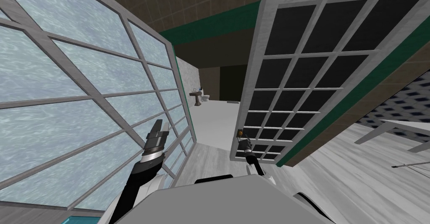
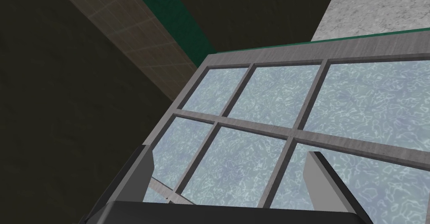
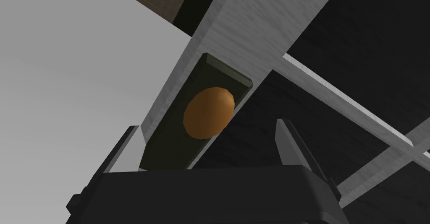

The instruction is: Pull the door open

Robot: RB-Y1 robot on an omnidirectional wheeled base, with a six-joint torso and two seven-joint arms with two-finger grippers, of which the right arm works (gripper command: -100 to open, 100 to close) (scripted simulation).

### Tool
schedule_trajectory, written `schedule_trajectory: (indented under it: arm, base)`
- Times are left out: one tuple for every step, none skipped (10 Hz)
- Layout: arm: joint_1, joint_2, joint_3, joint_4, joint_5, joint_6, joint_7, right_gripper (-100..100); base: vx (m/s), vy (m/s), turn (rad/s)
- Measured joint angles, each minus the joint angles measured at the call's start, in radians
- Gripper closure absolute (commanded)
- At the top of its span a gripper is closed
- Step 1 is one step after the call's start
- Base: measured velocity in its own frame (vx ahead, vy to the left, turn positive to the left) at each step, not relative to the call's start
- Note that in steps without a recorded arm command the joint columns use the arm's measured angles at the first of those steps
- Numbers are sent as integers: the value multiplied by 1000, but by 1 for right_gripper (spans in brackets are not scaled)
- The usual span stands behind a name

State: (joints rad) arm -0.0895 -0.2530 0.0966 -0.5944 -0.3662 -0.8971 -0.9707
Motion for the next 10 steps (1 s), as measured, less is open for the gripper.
schedule_trajectory:
  arm:
    - [-3, 3, 2, 2, -8, 1, -24, -100]
    - [-8, 6, 5, 7, -19, 1, -51, -100]
    - [-8, 7, 6, 6, -25, 2, -71, -100]
    - [-11, 10, 9, 5, -37, 5, -96, -100]
    - [-15, 14, 12, 7, -52, 6, -125, -100]
    - [-16, 16, 14, 6, -59, 8, -147, -100]
    - [-20, 19, 17, 10, -69, 8, -174, -100]
    - [-23, 23, 20, 10, -83, 10, -204, -100]
    - [-24, 25, 22, 9, -90, 12, -225, -100]
    - [-27, 28, 24, 12, -100, 12, -250, -100]
  base:
    - [-71, -21, 61]
    - [-57, -18, 29]
    - [-60, -19, 58]
    - [-80, -35, 92]
    - [-63, -27, 26]
    - [-60, -25, 45]
    - [-81, -22, 82]
    - [-62, -19, 28]
    - [-63, -17, 42]
    - [-77, -19, 70]
